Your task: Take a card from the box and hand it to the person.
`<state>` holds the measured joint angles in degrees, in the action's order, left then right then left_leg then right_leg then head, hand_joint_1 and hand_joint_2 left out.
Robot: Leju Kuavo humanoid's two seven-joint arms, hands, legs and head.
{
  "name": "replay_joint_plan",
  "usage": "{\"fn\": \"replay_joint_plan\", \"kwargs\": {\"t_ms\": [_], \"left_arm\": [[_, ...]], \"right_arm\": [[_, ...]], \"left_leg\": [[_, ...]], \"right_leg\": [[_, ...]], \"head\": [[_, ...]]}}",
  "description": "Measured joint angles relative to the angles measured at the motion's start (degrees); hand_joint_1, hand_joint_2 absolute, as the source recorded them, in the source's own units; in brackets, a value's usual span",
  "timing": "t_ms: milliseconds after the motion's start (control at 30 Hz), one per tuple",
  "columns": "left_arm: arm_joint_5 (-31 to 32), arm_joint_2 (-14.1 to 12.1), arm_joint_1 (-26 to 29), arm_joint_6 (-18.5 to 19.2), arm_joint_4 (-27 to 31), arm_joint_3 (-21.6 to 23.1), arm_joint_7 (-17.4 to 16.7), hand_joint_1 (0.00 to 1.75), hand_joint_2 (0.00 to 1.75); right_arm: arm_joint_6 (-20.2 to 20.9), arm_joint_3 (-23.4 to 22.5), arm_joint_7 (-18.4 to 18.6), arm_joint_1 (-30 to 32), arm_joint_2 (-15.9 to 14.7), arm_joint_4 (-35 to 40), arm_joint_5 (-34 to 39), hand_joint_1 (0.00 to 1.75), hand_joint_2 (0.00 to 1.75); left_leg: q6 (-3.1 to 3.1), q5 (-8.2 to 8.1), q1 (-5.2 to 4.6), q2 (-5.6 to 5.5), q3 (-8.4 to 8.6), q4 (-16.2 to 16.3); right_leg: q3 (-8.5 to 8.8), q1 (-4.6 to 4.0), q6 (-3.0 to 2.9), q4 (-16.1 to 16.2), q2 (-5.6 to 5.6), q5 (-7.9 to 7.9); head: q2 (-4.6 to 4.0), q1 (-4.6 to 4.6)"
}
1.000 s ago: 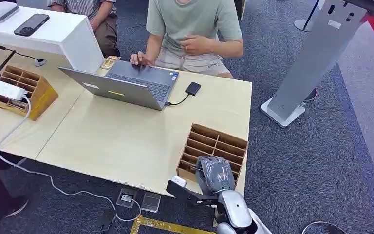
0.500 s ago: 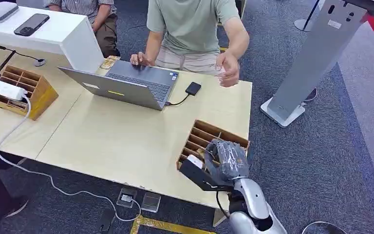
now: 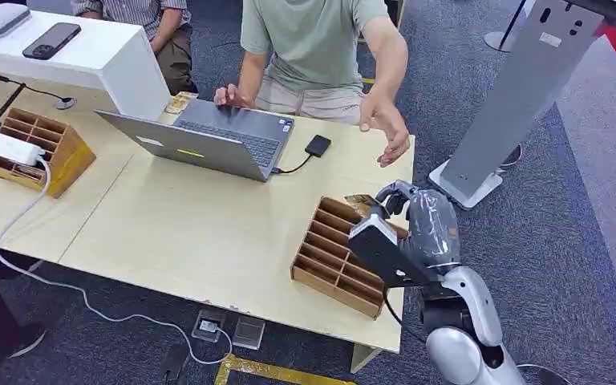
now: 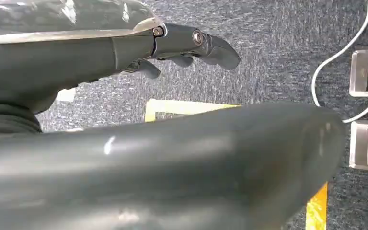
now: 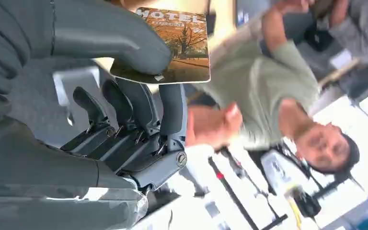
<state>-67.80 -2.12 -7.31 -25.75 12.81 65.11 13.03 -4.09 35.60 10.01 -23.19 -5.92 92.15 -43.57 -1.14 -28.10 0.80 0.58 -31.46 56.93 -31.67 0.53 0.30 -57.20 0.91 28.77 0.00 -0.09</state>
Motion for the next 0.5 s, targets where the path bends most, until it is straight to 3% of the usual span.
{"fn": "replay_joint_plan", "kwargs": {"t_ms": [100,233,400,500], "left_arm": [[0.0,0.0,0.0,-0.2,0.0,0.0,0.0,0.0,0.0],[0.2,0.0,0.0,-0.1,0.0,0.0,-0.1,0.0,0.0],[0.7,0.0,0.0,0.2,0.0,0.0,-0.2,0.0,0.0],[1.2,0.0,-0.1,0.5,0.0,0.0,-0.1,0.0,0.0]], "right_arm": [[-2.9,-0.7,0.5,-2.1,-0.4,0.2,-4.9,1.47,1.75],[-7.5,-1.5,2.3,-4.3,-0.7,-0.3,-16.9,1.4,1.75],[-10.3,-2.0,2.8,-7.7,-0.7,-4.0,-23.5,1.4,1.75],[-12.3,-2.0,2.6,-9.7,-0.2,-7.2,-25.6,1.17,1.75]], "left_leg": [[0.0,0.0,0.0,0.0,0.01,0.0],[0.0,0.0,0.0,-0.01,-0.02,0.0],[0.0,0.0,0.0,-0.02,-0.05,0.0],[0.0,0.0,0.0,-0.03,-0.05,0.0]], "right_leg": [[0.0,0.0,0.0,0.0,0.0,0.0],[-0.01,0.0,0.0,0.0,0.01,0.0],[-0.01,0.0,0.0,0.0,0.03,0.0],[-0.01,0.0,0.0,0.0,0.02,0.0]], "head": [[0.0,-0.02],[0.0,-0.02],[0.0,0.0],[0.0,-0.02]]}}
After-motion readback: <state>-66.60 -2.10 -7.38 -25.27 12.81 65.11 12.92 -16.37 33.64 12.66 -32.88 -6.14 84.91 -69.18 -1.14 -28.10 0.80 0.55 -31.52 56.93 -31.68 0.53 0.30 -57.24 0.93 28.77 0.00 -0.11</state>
